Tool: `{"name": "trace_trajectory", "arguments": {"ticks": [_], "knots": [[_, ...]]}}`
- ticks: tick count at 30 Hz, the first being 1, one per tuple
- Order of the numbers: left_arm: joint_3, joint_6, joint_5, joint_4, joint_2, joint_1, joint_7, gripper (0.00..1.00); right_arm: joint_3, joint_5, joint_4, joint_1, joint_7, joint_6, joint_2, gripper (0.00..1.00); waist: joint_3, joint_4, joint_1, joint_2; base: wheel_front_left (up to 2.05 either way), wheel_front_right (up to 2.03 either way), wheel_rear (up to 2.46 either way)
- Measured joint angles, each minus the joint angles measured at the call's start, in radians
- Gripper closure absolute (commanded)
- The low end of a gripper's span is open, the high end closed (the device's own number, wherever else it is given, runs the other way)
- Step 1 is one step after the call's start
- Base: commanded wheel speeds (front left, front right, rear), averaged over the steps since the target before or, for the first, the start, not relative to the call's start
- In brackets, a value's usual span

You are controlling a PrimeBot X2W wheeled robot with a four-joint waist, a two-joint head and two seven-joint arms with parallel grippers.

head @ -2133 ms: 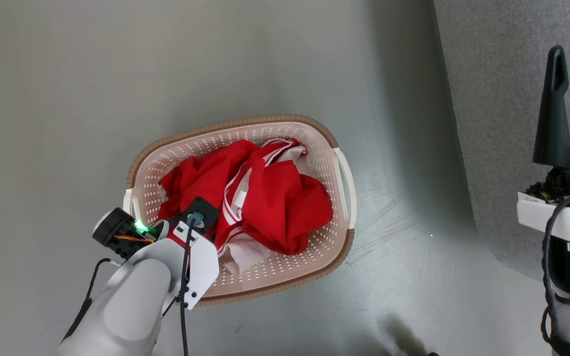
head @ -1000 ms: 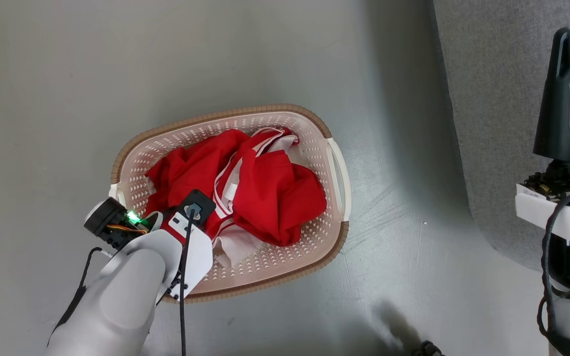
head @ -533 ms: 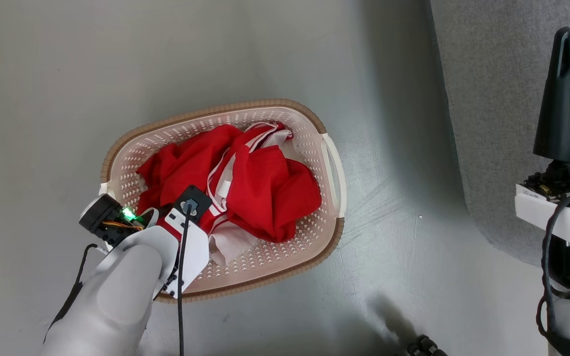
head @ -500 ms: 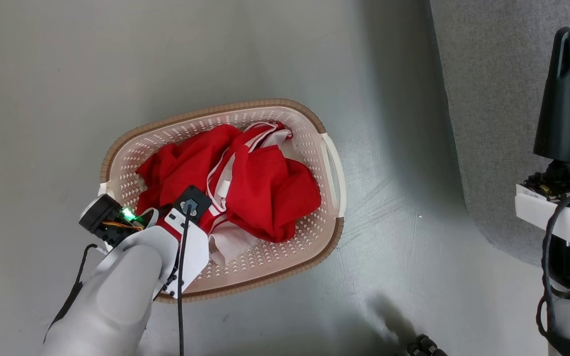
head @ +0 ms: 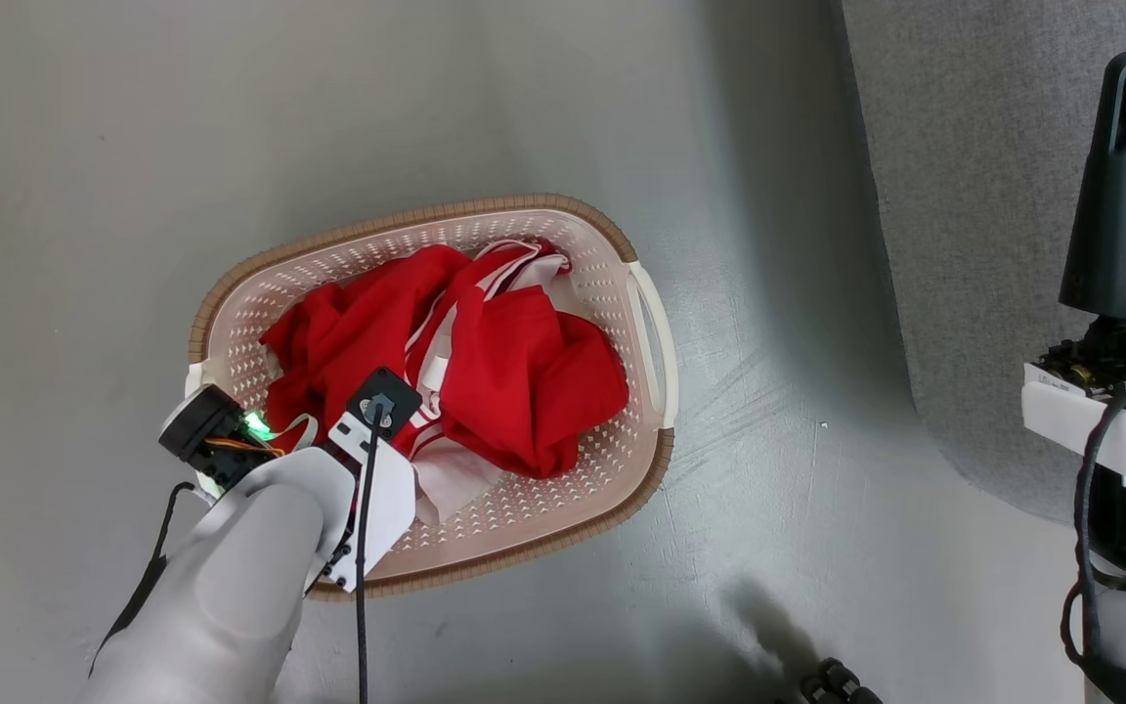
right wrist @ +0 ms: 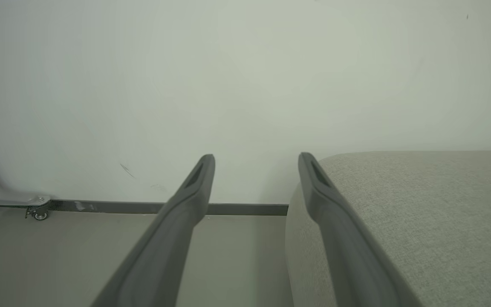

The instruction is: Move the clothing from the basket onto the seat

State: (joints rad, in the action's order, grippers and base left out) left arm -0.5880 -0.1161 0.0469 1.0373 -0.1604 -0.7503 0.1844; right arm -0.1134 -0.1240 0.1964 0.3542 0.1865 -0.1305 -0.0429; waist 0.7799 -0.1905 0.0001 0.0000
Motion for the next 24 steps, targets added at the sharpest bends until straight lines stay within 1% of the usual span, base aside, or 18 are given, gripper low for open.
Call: {"name": "trace_trajectory", "arguments": {"ticks": [7, 14, 17, 20, 24], "knots": [[-0.001, -0.007, -0.006, 0.012, 0.006, 0.000, -0.006, 1.00, 0.000, 0.000, -0.003, 0.001, 0.008, 0.000, 0.000, 0.00, -0.009, 0.003, 0.0000, 0.0000, 0.00, 0.00, 0.00], [0.033, -0.007, -0.057, 0.015, 0.025, 0.000, -0.028, 1.00, -0.004, 0.000, -0.009, 0.001, 0.012, 0.000, 0.000, 0.00, -0.021, 0.007, 0.0000, 0.0000, 0.00, 0.00, 0.00], [0.061, -0.007, -0.098, 0.002, 0.046, 0.000, -0.054, 1.00, -0.006, 0.000, -0.011, 0.001, 0.012, 0.000, 0.000, 0.00, -0.026, 0.011, 0.0000, 0.0000, 0.00, 0.00, 0.00], [0.113, -0.007, -0.170, -0.013, 0.070, 0.001, -0.086, 1.00, -0.007, 0.000, -0.014, 0.001, 0.013, 0.000, 0.000, 0.00, -0.031, 0.017, 0.0000, 0.0000, 0.00, 0.00, 0.00], [0.160, -0.008, -0.239, -0.040, 0.078, 0.007, -0.126, 1.00, -0.009, 0.000, -0.017, 0.001, 0.016, 0.000, 0.000, 0.00, -0.038, 0.025, 0.0000, 0.0000, 0.00, 0.00, 0.00]]}}
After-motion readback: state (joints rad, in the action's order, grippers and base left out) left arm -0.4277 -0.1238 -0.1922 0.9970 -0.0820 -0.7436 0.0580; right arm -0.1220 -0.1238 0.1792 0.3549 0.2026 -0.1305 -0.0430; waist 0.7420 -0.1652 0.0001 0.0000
